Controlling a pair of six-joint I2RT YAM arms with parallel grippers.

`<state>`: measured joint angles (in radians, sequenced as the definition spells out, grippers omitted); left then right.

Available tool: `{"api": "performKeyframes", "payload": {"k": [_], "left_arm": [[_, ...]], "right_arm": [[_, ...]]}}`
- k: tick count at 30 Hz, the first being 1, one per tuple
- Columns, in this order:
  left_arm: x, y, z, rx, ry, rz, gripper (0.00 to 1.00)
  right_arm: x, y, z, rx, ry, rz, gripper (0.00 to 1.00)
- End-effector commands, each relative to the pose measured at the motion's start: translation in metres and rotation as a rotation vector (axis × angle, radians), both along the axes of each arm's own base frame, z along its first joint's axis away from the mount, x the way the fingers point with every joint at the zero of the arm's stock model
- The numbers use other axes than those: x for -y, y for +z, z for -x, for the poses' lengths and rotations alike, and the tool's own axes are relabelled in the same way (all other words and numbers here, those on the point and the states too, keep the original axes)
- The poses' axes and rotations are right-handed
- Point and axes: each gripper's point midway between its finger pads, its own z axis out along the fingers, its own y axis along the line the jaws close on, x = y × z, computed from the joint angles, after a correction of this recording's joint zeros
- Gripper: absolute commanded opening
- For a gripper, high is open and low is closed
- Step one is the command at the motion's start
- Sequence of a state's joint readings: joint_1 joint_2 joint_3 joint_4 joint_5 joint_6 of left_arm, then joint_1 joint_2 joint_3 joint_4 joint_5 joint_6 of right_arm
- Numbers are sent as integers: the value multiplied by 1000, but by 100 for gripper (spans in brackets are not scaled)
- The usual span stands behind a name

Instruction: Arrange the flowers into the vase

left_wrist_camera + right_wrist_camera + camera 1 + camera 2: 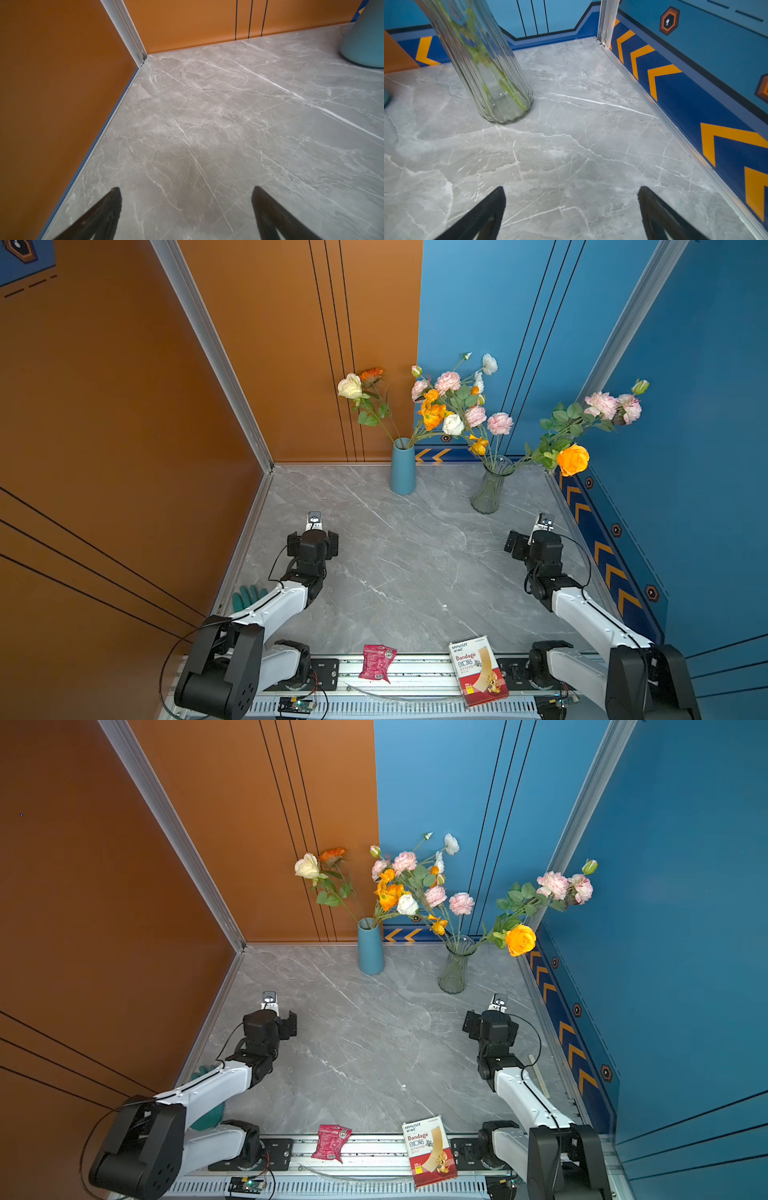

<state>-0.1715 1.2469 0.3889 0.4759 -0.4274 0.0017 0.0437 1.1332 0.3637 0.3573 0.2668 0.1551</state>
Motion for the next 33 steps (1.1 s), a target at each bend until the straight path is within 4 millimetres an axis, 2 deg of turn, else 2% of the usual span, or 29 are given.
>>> {"api": "performKeyframes", "payload": {"k": [1, 4, 6, 9, 10, 13, 18, 22, 33], "left_arm": [[11, 8, -16, 127, -93, 73, 98], [13, 8, -22, 140, -121, 25, 98], [11, 9, -23, 176, -125, 29, 98], [9, -8, -21, 189, -149, 69, 98], [11, -11, -21, 217, -165, 68, 98], [7, -10, -18, 250, -129, 37, 98], [-4, -12, -28, 203, -45, 26, 98], [-9, -15, -31, 170, 4, 8, 98], [-10, -15, -31, 172, 12, 5, 98]], "right_arm": [[2, 6, -15, 81, 32, 65, 100], [-12, 9, -30, 143, 131, 64, 100], [-24, 11, -38, 218, 217, -25, 100], [-32, -9, -40, 228, 272, -26, 100], [-35, -10, -40, 267, 281, -26, 100], [-28, -12, -36, 235, 249, -17, 100], [-37, -21, -54, 123, 265, 7, 100], [-28, -20, -54, 144, 214, 3, 100], [-29, -20, -57, 132, 219, 1, 100]]}}
